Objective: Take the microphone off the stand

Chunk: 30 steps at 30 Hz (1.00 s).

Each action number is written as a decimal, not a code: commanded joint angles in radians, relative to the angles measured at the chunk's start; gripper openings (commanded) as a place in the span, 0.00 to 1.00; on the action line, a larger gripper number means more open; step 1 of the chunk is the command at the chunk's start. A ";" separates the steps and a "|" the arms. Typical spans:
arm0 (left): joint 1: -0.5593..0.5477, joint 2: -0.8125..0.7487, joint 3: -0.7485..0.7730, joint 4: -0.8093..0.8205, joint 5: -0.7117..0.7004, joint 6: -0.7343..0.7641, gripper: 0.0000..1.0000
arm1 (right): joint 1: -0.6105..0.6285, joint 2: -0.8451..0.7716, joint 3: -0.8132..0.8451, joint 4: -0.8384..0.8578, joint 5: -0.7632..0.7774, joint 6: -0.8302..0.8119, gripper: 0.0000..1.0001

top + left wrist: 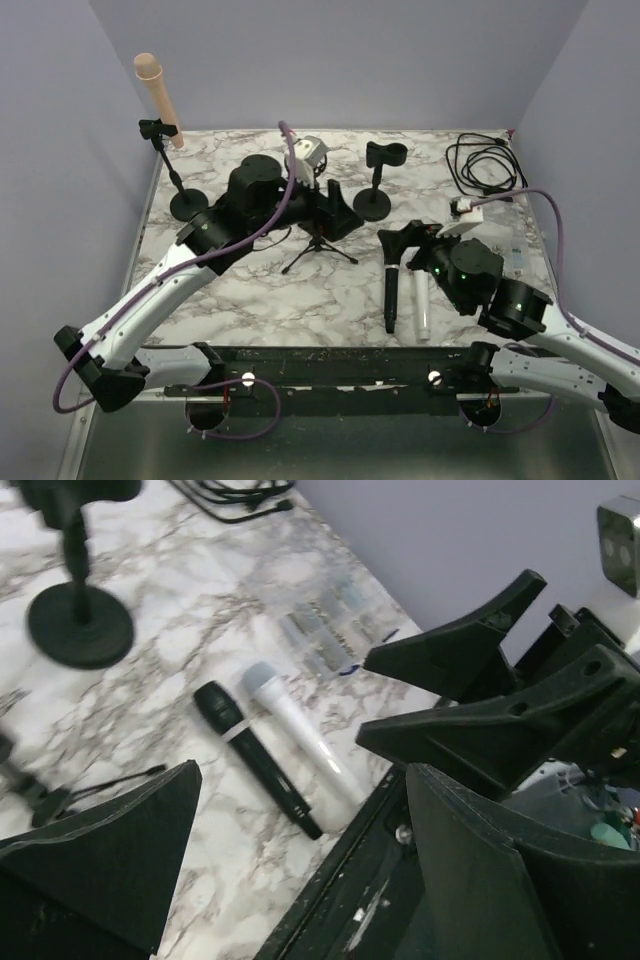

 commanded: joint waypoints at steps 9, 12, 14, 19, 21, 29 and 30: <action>0.472 -0.345 -0.341 0.031 0.154 -0.089 0.88 | -0.033 0.363 0.195 0.232 -0.320 0.009 0.92; 0.518 -0.338 -0.346 0.047 0.180 -0.088 0.89 | -0.097 0.450 0.247 0.245 -0.422 0.040 0.93; 0.551 -0.323 -0.350 0.075 0.206 -0.086 0.89 | -0.166 0.499 0.264 0.275 -0.539 0.076 0.94; 0.606 -0.243 -0.357 0.127 0.295 -0.063 0.89 | -0.328 0.605 0.277 0.444 -0.856 0.178 0.99; 0.608 -0.231 -0.376 0.140 0.301 -0.045 0.88 | -0.362 0.659 0.311 0.445 -0.900 0.199 0.99; 0.610 -0.285 -0.472 0.153 0.227 0.030 0.88 | -0.414 0.789 0.337 0.545 -1.075 0.272 0.82; 0.610 -0.293 -0.478 0.152 0.219 0.036 0.88 | -0.414 0.796 0.335 0.550 -1.080 0.273 0.81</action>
